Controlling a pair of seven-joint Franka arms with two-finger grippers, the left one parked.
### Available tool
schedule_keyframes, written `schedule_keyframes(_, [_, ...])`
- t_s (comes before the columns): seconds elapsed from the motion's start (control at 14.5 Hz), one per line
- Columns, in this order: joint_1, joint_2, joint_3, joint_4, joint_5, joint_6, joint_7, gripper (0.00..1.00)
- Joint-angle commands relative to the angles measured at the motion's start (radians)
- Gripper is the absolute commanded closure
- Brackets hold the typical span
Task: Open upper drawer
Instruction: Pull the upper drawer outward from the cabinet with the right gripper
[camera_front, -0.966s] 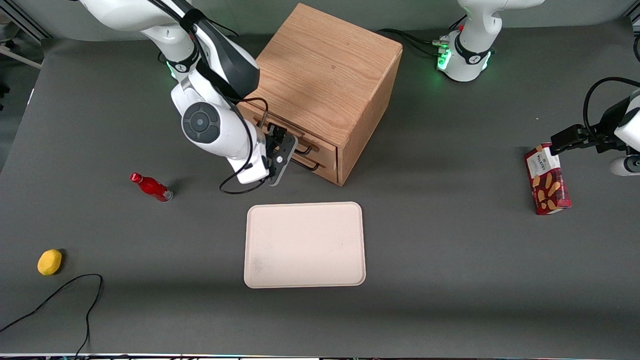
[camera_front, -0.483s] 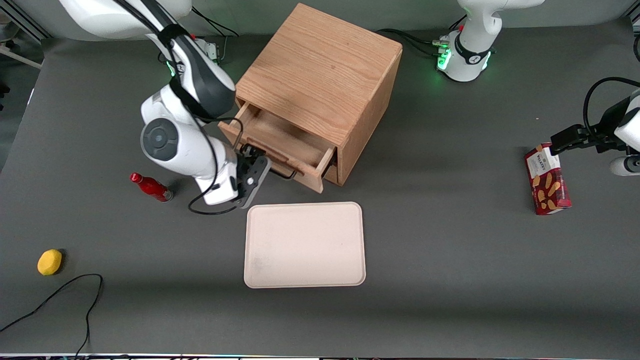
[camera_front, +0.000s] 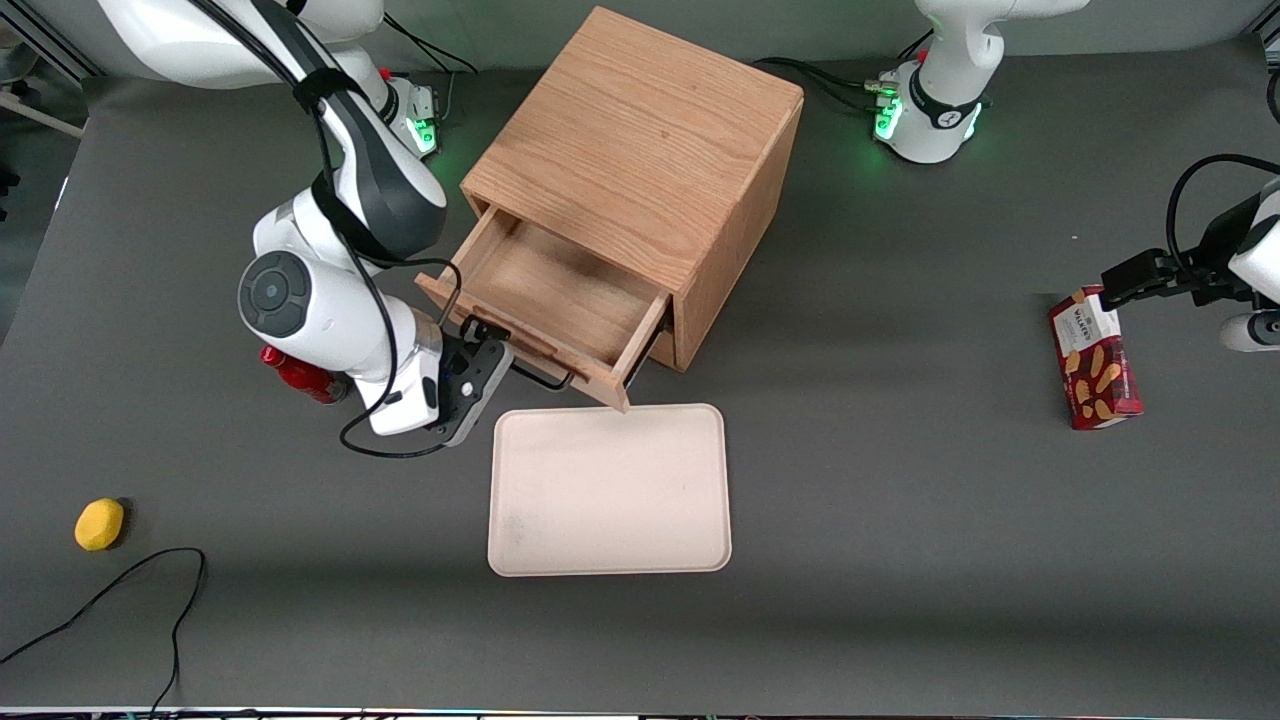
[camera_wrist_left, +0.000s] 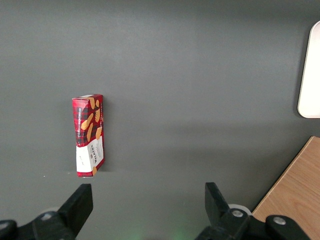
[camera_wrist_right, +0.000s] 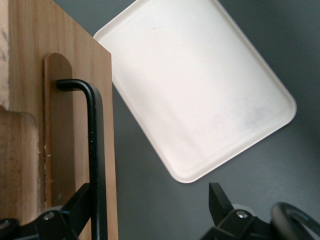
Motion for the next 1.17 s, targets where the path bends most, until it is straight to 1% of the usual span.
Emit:
schedule_keyframes(0.0, [0.003,0.024,-0.038,0.029,-0.003,0.049,-0.05,0.0])
schedule_keyframes(0.55, [-0.006,0.03,-0.072,0.064,-0.001,0.05,-0.05,0.0])
schedule_keyframes(1.1, [-0.008,0.027,-0.08,0.064,-0.001,0.09,-0.041,0.0])
